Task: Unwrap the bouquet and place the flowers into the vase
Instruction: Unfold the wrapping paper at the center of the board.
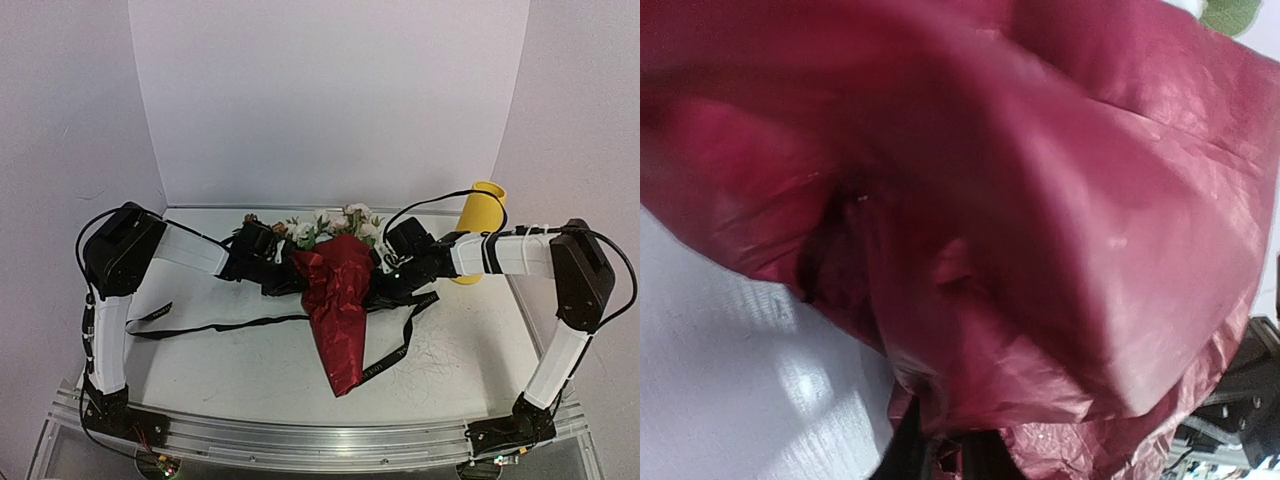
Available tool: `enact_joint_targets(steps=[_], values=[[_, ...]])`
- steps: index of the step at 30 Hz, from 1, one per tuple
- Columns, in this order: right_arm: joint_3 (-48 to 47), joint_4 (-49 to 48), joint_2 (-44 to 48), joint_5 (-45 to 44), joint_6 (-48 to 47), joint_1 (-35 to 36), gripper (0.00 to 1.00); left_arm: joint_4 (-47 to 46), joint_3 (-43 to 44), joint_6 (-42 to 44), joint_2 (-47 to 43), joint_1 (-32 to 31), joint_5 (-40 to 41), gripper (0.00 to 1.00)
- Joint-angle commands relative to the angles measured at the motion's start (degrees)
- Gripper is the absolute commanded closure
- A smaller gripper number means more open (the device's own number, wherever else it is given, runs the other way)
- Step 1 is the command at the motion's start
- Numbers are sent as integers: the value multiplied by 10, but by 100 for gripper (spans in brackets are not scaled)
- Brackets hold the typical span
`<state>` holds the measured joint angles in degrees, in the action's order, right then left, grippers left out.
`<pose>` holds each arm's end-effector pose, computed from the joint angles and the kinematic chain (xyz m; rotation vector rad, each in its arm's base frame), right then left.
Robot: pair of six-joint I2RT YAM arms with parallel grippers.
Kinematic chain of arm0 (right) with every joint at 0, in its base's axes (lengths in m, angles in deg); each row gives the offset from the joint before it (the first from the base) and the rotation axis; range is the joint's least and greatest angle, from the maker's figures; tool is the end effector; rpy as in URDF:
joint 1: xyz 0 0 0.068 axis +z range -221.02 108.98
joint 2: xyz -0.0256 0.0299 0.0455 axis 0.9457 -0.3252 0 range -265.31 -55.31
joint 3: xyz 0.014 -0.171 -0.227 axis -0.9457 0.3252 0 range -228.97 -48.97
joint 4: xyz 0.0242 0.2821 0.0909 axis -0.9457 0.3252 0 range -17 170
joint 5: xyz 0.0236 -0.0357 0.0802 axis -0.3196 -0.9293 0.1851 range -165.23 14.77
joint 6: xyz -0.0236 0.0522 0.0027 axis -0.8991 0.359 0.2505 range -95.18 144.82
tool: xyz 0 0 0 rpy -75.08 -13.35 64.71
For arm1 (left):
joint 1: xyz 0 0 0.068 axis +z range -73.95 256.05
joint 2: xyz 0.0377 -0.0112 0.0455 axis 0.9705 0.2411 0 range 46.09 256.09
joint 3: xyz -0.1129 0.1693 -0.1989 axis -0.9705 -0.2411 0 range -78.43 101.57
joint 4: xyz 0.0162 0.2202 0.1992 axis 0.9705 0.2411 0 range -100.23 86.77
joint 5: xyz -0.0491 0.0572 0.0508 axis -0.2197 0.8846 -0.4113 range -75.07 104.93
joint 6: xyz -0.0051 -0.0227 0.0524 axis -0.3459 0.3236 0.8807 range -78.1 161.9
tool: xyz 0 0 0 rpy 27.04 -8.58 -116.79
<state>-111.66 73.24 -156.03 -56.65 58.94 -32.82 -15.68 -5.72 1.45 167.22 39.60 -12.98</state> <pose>0.3217 0.2696 0.1880 -0.2761 2.3948 1.0049 0.3715 -0.2979 0.1030 0.1853 2.5425 -1.1790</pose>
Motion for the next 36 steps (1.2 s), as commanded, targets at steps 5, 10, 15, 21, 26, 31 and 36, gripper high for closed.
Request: enact_joint_targets(steps=[5, 10, 15, 21, 26, 31, 36], values=[[-63, 43, 8, -14, -29, 35, 96, 19, -30, 12, -69, 0, 34, 65], [-79, 45, 4, -22, -28, 35, 93, 31, -52, 13, -101, 0, 46, 60], [-97, 42, -5, -1, -39, 36, 88, 42, -68, 12, -138, 0, 63, 57], [-130, 8, -32, 56, -51, 41, 76, 92, -83, 19, -200, 0, 107, 57], [-187, 2, -82, 102, -56, 57, 65, 143, -104, 15, -274, 1, 188, 61], [-237, 2, -133, 129, -55, 77, 62, 162, -143, 0, -359, 1, 254, 61], [-247, 2, -125, 89, -55, 84, 51, 162, -146, 0, -383, 1, 228, 59]])
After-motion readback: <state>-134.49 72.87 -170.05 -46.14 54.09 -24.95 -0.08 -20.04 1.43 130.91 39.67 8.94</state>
